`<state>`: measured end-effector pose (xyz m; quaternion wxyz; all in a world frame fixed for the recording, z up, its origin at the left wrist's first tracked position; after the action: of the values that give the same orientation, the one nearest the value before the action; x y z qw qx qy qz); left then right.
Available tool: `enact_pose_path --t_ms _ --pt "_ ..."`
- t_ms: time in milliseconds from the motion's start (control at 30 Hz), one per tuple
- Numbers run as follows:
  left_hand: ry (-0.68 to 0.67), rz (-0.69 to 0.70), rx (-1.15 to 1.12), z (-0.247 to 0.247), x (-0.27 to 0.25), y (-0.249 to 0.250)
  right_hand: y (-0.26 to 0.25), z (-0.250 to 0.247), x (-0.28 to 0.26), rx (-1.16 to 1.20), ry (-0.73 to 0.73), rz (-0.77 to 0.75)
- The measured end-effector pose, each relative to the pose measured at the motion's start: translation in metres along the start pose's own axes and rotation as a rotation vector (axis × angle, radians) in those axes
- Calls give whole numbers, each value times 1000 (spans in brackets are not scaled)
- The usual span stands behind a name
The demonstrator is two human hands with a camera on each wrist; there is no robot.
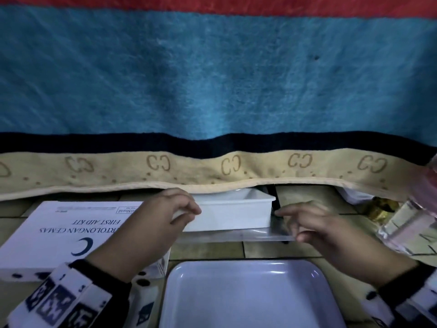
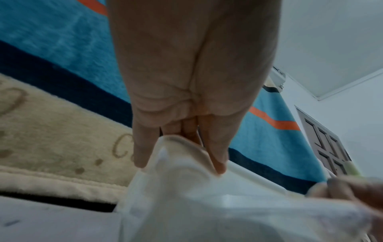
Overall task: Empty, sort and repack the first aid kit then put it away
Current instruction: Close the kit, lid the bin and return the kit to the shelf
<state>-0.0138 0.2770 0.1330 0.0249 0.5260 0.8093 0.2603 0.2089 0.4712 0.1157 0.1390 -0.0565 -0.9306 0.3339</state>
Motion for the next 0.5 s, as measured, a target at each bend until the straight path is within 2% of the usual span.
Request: enact_pose_path --t_ms 133,233,300,367,433,500 --pt "-124 87 31 15 -10 0 -7 -33 -25 412 108 116" --pt "-208 159 50 27 -17 -4 -10 -50 -29 738 361 111" --pt "-264 154 63 39 -22 -6 -12 -52 -22 1010 521 128" --pt "-309 76 -41 49 -25 -11 -11 -45 -7 1132 618 186" --pt "-259 -13 -108 50 -25 -13 -4 -33 10 1184 682 274" --pt "-79 -124 -23 38 -19 -13 9 -17 25 1204 704 416"
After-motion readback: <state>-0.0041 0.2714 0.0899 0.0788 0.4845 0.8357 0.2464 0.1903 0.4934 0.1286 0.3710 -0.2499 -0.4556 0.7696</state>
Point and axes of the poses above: each hand's wrist, its own x-axis towards the middle knuckle, its own z-axis out of the palm, y = z × x, the point moved 2 cm from there along x, towards the middle knuckle, and after that the axes turned 11 degrees about x, right-handed, at the moved point
